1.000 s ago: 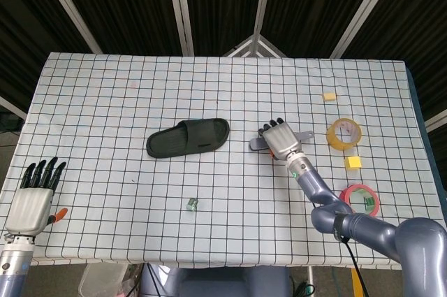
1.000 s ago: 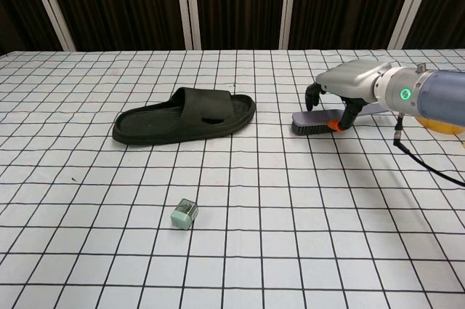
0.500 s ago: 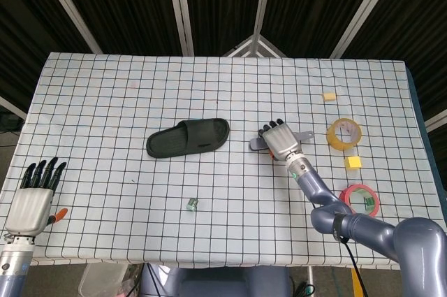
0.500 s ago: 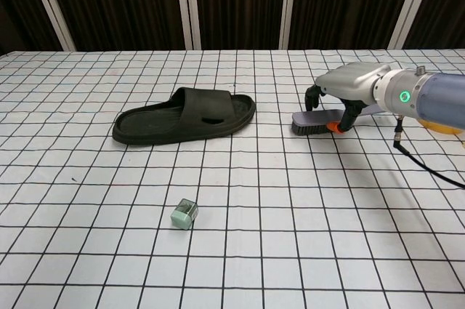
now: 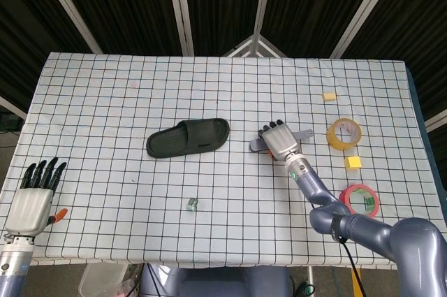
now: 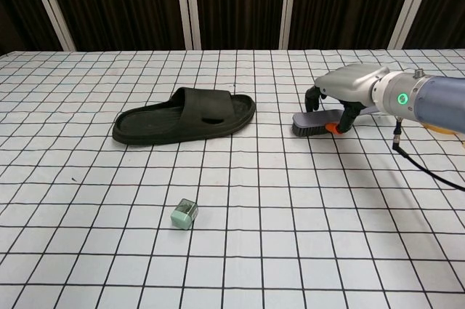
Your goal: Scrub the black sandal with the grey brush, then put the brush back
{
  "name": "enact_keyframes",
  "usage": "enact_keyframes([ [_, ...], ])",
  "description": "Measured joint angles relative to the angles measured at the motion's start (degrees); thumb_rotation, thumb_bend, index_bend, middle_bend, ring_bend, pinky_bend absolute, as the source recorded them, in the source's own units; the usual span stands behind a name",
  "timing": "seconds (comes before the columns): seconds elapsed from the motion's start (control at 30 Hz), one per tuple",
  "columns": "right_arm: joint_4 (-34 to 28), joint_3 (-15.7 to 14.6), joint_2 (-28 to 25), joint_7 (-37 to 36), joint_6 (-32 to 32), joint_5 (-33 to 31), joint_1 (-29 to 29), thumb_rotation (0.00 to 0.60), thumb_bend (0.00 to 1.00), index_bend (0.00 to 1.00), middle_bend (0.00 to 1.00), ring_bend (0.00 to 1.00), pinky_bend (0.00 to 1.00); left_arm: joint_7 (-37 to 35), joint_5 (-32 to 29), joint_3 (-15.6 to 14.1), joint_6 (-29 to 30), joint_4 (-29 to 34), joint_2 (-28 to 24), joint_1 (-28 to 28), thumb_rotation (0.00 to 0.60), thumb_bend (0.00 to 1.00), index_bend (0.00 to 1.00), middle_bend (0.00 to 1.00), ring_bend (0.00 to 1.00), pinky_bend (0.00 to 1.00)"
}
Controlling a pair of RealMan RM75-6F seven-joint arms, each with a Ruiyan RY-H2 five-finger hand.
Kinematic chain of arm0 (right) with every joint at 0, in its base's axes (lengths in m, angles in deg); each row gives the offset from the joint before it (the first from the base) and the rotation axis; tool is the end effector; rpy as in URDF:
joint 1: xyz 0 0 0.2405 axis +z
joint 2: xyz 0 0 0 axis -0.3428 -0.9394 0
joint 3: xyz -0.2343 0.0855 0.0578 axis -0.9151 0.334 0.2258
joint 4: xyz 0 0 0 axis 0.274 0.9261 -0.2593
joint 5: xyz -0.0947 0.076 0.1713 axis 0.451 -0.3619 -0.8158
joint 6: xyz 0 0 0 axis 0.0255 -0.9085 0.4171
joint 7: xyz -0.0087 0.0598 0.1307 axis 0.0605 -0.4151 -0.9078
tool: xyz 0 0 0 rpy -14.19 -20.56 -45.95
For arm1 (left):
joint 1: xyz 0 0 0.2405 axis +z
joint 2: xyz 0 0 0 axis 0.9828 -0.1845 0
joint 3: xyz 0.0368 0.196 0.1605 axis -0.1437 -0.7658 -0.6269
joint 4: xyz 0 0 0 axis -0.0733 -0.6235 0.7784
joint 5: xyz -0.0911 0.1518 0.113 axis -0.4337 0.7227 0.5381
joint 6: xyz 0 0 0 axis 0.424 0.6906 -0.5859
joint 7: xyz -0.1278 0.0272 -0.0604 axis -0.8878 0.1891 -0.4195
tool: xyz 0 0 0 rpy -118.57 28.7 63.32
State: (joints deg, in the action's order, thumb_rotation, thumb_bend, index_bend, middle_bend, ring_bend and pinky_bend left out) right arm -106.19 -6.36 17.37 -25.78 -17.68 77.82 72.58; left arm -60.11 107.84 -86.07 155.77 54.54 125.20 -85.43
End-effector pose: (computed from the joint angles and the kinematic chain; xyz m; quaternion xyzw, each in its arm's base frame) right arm -0.1660 -0.4141 -0.0349 0.8009 -0.2968 0.2452 0.4587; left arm -0.3088 0.1816 0.1014 -0.6551 -0.3203 -0.2906 0.6195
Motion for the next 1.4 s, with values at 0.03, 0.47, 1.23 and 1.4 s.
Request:
enact_keyframes([
  [0.03, 0.1, 0.0, 0.1, -0.1, 0.1, 0.0, 0.0, 0.6, 0.47, 0.35, 0.3, 0.22, 0.22, 0.0, 0.0, 0.0, 0.0, 0.0, 0.0, 0.0, 0.6, 0.13, 0.0, 0.0, 0.0, 0.02],
  [0.47, 1.0, 0.1, 0.4, -1.7, -0.3, 1.4, 0.1, 0.6, 0.47, 0.4, 0.34, 0.25, 0.25, 0.2, -0.5, 0.0, -0.2, 0.0, 0.1, -0.2, 0.6, 0.13, 0.0, 0.0, 0.0, 0.02],
  [1.23, 2.7, 0.0, 1.9, -6.1, -2.6, 5.4, -0.7, 0.6, 0.47, 0.64, 0.54, 0.45, 0.48, 0.3, -0.5, -0.1, 0.2, 0.2, 0.0, -0.1, 0.6, 0.13, 0.0, 0.0, 0.0, 0.02],
  [1.4, 3.5, -0.1, 2.3, -8.7, -3.7, 7.9, -1.1, 0.6, 0.47, 0.68, 0.57, 0.49, 0.52, 0.4, -0.4, -0.2, 0.2, 0.2, 0.0, -0.2, 0.6, 0.13, 0.0, 0.0, 0.0, 0.02],
])
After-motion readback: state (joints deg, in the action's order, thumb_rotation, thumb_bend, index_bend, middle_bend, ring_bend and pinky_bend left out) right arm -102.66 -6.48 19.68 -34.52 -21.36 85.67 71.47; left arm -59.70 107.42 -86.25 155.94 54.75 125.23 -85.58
